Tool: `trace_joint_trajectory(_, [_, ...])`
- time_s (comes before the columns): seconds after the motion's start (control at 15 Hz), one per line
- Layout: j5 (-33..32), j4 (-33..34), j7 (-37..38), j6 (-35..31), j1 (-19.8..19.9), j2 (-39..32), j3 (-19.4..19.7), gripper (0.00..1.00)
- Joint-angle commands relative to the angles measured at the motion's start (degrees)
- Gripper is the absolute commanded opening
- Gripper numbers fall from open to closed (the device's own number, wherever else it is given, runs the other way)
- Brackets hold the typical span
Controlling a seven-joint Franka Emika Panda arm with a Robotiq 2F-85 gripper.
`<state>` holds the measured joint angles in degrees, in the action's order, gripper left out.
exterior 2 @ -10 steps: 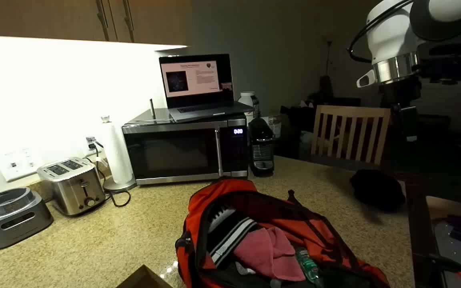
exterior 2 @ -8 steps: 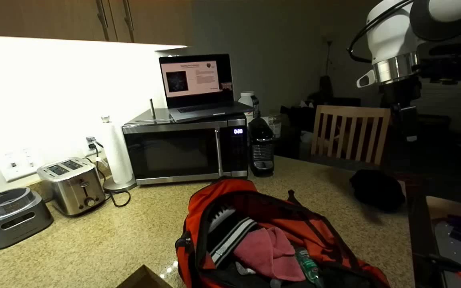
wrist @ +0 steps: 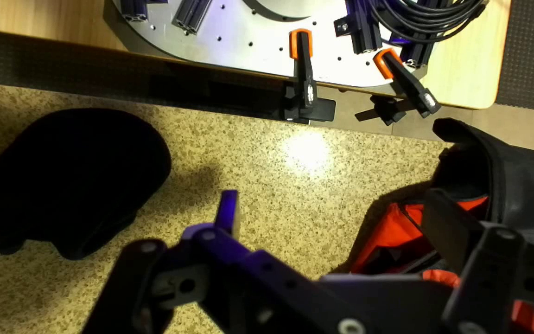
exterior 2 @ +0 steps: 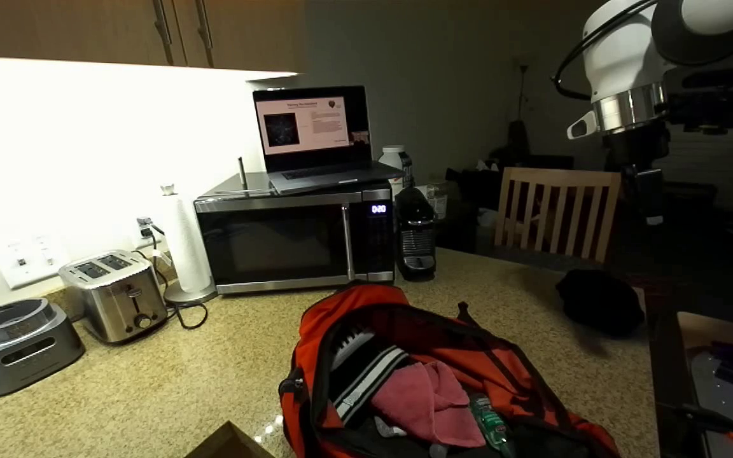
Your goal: Remove the towel from the bag
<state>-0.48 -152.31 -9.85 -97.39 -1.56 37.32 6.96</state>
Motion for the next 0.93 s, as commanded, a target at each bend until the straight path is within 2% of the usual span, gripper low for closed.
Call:
trace_joint_trajectory(0.0, [0.4, 0.1, -0.4, 0.1, 0.9, -0.1, -0.8, 1.00])
trace_joint_trajectory(0.4, [0.5, 5.4, 0.0, -1.5, -0.7, -5.2, -2.7, 1.00])
trace_joint_trajectory(0.87, [0.4, 13.6, -0.4, -6.0, -3.4, -15.2, -6.7, 1.00])
